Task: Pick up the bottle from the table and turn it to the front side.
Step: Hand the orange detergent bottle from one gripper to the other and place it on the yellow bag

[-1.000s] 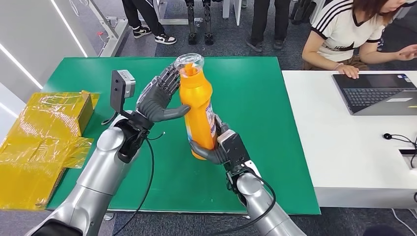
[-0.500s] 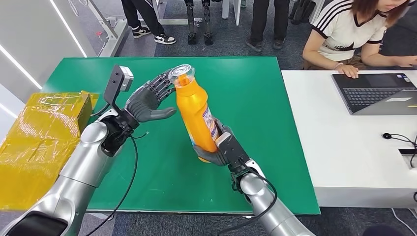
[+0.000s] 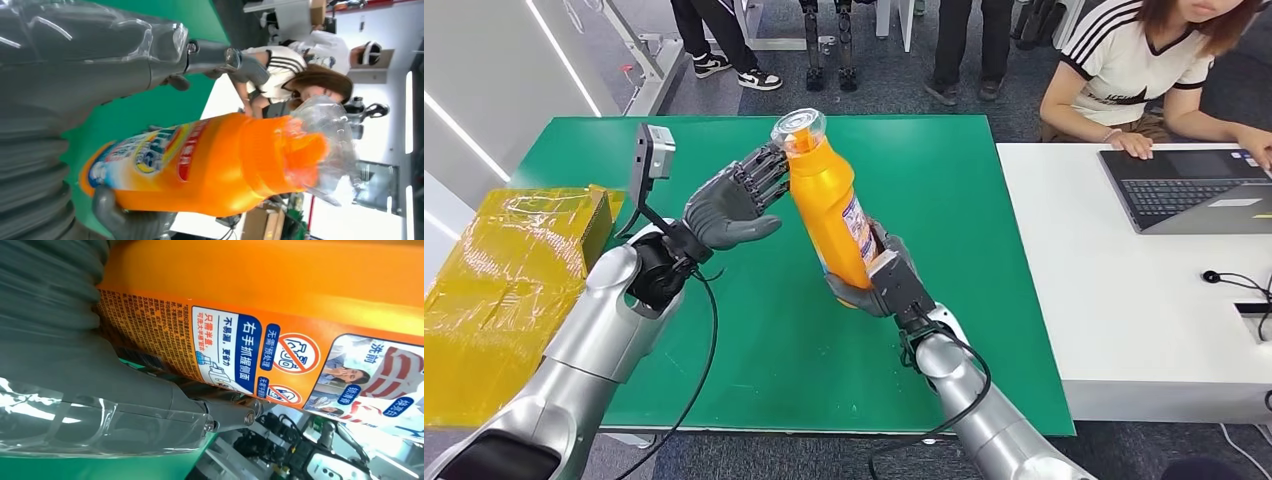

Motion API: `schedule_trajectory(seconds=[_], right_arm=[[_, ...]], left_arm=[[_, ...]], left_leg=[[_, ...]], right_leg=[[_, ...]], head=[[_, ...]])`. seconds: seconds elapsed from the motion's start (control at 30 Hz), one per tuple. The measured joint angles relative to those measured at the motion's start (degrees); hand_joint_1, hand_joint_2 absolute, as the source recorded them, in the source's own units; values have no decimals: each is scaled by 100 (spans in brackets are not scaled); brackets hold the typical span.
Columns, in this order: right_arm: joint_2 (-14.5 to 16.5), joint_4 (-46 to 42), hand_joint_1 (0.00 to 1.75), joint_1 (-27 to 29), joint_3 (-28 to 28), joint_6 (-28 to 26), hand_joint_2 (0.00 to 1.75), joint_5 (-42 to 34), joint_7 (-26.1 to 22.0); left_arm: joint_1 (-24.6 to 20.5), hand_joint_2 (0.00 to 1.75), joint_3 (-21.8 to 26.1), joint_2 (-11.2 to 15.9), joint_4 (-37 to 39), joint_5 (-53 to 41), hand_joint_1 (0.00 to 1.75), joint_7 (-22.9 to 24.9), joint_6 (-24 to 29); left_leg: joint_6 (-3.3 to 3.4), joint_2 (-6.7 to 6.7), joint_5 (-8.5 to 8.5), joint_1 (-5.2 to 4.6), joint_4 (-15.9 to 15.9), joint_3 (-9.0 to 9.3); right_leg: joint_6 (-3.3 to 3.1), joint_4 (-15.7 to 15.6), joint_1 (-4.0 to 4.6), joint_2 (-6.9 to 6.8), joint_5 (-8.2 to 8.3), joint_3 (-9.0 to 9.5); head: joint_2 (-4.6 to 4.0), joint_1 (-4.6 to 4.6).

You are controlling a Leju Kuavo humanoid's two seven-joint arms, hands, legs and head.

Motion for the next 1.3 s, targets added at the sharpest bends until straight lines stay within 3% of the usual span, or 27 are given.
schedule_trajectory(seconds=[0.53, 1.0, 1.03, 1.13, 1.17, 1.3], right_arm=[[-41, -178, 175, -21, 247, 272, 175, 331, 251], [77, 313, 175, -310, 522, 376, 175, 529, 449], [90, 352, 175, -330, 535, 372, 175, 552, 450], [117, 475, 175, -391, 566, 350, 175, 593, 445], [122, 518, 175, -412, 571, 338, 175, 595, 434], [131, 717, 175, -505, 570, 267, 175, 574, 338]], left_arm=[[-75, 175, -74, -192, 78, -134, 0, -13, 483], [-356, 175, -119, -279, 389, 51, 0, 163, 295], [-377, 175, -144, -279, 411, 49, 20, 166, 302], [-432, 175, -215, -280, 510, 50, 151, 127, 305], [-447, 175, -232, -280, 552, 52, 175, 94, 299], [-475, 175, -265, -284, 696, 111, 175, -38, 262]], left_leg=[[0, 0, 0, 0, 0, -1], [0, 1, 0, 0, 0, -1], [0, 1, 0, 0, 0, -1], [0, 1, 0, 0, 0, -1], [0, 1, 0, 0, 0, -1], [0, 1, 0, 0, 1, -1]], right_leg=[[0, 0, 0, -1, 0, 0], [0, 0, 0, 0, 0, -1], [0, 0, 0, 0, 0, -1], [0, 0, 0, 0, 0, 0], [0, 0, 0, 0, 0, 0], [0, 0, 0, 0, 1, 0]], head=[[0, 0], [0, 0], [0, 0], [0, 0], [0, 0], [0, 0]])
